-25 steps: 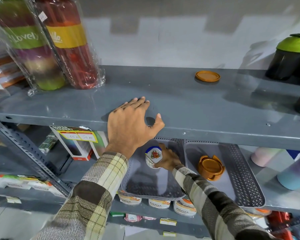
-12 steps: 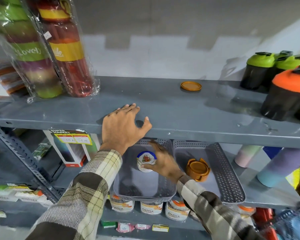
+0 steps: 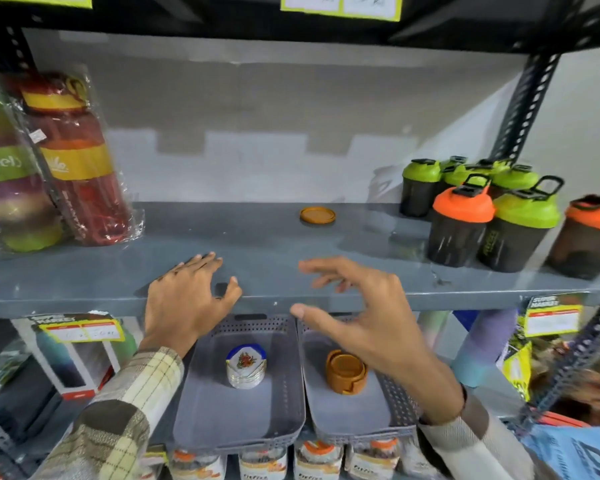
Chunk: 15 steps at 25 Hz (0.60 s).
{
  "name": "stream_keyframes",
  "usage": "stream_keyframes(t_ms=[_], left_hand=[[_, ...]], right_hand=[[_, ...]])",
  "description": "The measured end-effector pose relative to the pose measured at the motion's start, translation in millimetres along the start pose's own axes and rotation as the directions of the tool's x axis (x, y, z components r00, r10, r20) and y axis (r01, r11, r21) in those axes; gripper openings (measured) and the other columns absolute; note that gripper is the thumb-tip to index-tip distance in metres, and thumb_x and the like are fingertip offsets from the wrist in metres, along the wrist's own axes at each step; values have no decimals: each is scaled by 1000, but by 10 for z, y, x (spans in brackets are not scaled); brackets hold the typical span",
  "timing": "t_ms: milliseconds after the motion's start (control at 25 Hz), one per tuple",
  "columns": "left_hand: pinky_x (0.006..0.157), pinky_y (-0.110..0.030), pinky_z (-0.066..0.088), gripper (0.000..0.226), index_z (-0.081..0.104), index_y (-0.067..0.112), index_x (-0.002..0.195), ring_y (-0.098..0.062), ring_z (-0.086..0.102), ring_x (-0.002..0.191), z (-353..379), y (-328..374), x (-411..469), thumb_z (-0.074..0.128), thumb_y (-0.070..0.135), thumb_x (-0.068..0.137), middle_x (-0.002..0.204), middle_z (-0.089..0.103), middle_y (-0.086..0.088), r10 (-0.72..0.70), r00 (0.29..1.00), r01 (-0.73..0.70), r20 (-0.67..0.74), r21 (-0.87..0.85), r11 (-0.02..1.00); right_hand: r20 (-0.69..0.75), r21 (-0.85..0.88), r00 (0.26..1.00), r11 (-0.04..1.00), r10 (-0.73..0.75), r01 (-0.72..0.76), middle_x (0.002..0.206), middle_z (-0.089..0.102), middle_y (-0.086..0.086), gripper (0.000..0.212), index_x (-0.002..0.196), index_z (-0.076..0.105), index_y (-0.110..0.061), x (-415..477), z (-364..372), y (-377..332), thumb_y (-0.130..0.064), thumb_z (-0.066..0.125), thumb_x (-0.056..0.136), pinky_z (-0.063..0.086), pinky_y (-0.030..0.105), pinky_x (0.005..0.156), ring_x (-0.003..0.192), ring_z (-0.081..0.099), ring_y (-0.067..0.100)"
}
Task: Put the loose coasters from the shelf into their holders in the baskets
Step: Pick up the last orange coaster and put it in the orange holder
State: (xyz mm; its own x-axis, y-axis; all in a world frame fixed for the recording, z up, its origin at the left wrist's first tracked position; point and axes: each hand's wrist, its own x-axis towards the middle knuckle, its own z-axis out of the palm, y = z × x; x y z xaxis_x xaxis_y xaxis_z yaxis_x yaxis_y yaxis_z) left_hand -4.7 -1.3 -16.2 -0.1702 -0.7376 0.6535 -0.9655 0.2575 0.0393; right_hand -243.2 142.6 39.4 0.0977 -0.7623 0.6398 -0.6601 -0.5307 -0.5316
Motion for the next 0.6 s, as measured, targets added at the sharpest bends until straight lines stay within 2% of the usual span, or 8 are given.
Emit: stream_keyframes(t_ms=[80,240,320,360,400,480,560,600], left_hand=[[74,-38,54,58,73,23,113,-20,66,109,-6,-3,-13,39,59,82,122,67,4,18,1000,-18,-3,8,1000],[70,-35,55,57,75,24,107,-17,68,103,-13,-8,-16,41,60,79,119,69,7,12,1000,-12,3,1,1000],[69,-33,55,56,76,24,106,-16,69,102,-16,-11,-15,43,59,78,116,70,7,16,1000,-16,4,0,1000],[69,-33,55,56,77,24,105,-16,69,101,-18,-15,-12,43,59,77,115,70,6,18,1000,-18,1,0,1000],[69,-33,55,55,77,23,104,-16,69,100,-23,-14,-11,44,58,76,114,71,6,18,1000,-18,-4,-7,1000],[70,-33,55,54,78,22,100,-16,69,99,-30,-6,-14,45,56,74,112,71,5,13,1000,-13,-20,-39,999],[69,-33,56,54,79,22,99,-15,70,99,-28,-5,-16,45,56,72,110,72,6,13,999,-16,-41,-69,998],[69,-33,56,54,79,23,98,-14,69,99,-27,-11,-3,45,56,72,110,72,6,19,999,-23,-49,-80,997]], right_hand=[[-47,-4,998,999,43,-43,117,73,-19,47,125,70,-29,249,-115,99,-45,84,82,49,13,84,101,70,2],[-101,17,988,993,121,-120,115,73,-16,52,127,66,-24,805,-81,485,-39,86,82,45,3,79,100,68,-1],[-103,16,980,985,173,-172,110,70,-20,53,128,65,-24,1078,-2,711,-38,86,81,46,3,80,97,67,-5],[-97,5,973,978,207,-208,109,68,-20,55,129,64,-24,1208,46,833,-38,86,81,48,6,84,95,67,-5],[-85,-7,965,968,249,-250,110,66,-17,56,130,62,-24,1325,96,962,-37,86,81,53,16,90,97,67,-2],[-56,-31,938,939,341,-343,109,63,-13,62,134,57,-24,1529,211,1213,-36,86,80,54,30,98,111,67,12],[10,-97,907,903,422,-419,103,60,-13,72,142,48,-22,1716,338,1416,-36,84,80,52,33,100,122,63,21],[48,-155,885,879,462,-450,106,59,-9,79,146,42,-21,1815,400,1500,-39,82,81,50,34,103,127,59,25]])
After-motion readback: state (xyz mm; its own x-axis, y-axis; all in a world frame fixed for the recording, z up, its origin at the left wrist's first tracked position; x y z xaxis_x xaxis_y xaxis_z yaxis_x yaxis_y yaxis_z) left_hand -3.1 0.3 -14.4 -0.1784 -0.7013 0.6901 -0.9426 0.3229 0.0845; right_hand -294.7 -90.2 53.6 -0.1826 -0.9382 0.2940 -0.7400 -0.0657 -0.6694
